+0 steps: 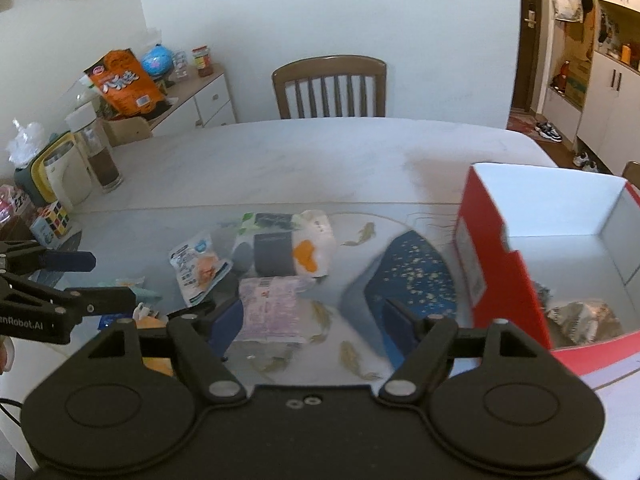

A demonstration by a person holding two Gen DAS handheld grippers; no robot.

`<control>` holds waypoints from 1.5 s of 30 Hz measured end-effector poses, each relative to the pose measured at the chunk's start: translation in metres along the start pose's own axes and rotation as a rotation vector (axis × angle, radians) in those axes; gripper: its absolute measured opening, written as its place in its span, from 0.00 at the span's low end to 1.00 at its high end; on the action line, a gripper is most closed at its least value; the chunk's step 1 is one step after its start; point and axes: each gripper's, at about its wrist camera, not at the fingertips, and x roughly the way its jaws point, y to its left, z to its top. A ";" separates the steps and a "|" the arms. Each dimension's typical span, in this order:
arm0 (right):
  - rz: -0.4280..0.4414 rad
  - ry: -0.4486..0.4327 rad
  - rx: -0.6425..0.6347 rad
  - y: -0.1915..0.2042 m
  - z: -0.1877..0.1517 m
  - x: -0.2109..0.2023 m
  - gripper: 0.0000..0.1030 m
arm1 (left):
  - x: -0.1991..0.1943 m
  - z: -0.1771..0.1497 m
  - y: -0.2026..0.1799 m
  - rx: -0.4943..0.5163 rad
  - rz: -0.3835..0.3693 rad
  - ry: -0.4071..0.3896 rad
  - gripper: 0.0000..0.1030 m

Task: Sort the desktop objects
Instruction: 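Move both grippers back over the remaining snacks on the table, then grasp the blue biscuit packet with the left gripper while the right grasps the pink-printed bread bag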

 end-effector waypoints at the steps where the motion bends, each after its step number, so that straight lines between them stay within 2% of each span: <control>1: 0.002 0.005 -0.003 0.002 0.000 0.003 0.74 | 0.001 -0.002 0.004 -0.007 0.008 0.007 0.86; 13: 0.006 0.055 -0.015 0.015 -0.002 0.045 0.74 | 0.025 -0.032 0.055 -0.122 0.109 0.095 0.86; 20: 0.018 0.085 -0.027 0.021 0.001 0.063 0.74 | 0.040 -0.038 0.073 -0.171 0.130 0.117 0.86; 23: 0.021 0.096 -0.030 0.023 0.001 0.070 0.74 | 0.046 -0.039 0.078 -0.178 0.155 0.122 0.86; 32: 0.043 0.118 -0.036 0.029 0.005 0.088 0.74 | 0.057 -0.043 0.086 -0.187 0.166 0.149 0.86; 38: 0.033 0.134 -0.038 0.029 0.007 0.098 0.71 | 0.060 -0.041 0.083 -0.173 0.170 0.157 0.74; 45: 0.019 0.162 -0.053 0.031 0.004 0.111 0.68 | 0.065 -0.038 0.080 -0.143 0.173 0.152 0.69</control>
